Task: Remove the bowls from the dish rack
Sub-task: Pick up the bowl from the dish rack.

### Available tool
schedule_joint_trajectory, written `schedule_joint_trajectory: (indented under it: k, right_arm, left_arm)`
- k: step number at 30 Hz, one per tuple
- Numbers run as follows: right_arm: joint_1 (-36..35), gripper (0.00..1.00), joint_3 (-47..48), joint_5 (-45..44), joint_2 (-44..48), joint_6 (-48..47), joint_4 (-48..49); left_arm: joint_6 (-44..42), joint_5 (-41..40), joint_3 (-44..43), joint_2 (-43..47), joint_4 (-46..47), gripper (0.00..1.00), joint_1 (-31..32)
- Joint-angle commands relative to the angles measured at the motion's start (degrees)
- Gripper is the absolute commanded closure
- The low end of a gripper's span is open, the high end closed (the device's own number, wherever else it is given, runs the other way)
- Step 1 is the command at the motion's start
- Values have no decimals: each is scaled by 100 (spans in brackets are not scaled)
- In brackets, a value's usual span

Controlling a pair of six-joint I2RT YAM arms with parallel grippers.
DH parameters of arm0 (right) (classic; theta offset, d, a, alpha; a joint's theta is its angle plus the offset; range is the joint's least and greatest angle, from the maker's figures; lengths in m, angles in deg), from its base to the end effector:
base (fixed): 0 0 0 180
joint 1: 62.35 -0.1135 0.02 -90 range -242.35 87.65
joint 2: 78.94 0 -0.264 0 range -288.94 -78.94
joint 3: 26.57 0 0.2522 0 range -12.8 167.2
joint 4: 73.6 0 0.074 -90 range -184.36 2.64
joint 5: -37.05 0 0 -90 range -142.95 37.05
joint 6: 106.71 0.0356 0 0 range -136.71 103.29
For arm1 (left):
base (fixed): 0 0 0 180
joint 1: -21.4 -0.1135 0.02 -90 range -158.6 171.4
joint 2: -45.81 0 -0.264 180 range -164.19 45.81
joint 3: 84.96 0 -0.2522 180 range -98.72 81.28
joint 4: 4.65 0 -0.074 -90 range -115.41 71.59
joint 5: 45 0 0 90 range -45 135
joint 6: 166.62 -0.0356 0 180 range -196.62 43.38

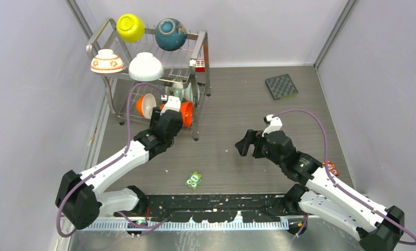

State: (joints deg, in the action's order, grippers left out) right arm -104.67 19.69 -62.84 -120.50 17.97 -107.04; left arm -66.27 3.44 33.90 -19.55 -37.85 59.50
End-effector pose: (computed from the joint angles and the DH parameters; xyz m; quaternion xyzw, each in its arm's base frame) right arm 0.1294 0.1096 0.2569 -0.0133 0.8583 0.2579 0.4434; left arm 0.2045 -0.1304 0.2738 0.0485 0.8515 0.1202 0.5082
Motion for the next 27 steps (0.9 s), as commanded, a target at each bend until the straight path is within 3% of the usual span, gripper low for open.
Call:
schedule_joint_trajectory:
  k: [1, 15, 27]
  right_arm:
    - [-23, 3, -67, 13, 120, 81, 193]
    - [-30, 3, -120, 79, 176, 202, 176]
    - [-28, 3, -164, 49, 394, 197, -28]
  left_arm:
    - [-627, -495, 42, -290, 920, 40, 67]
    - [56, -1553, 11, -1268, 1460, 44, 68]
    - [885, -1472, 3, -1263, 1616, 44, 68]
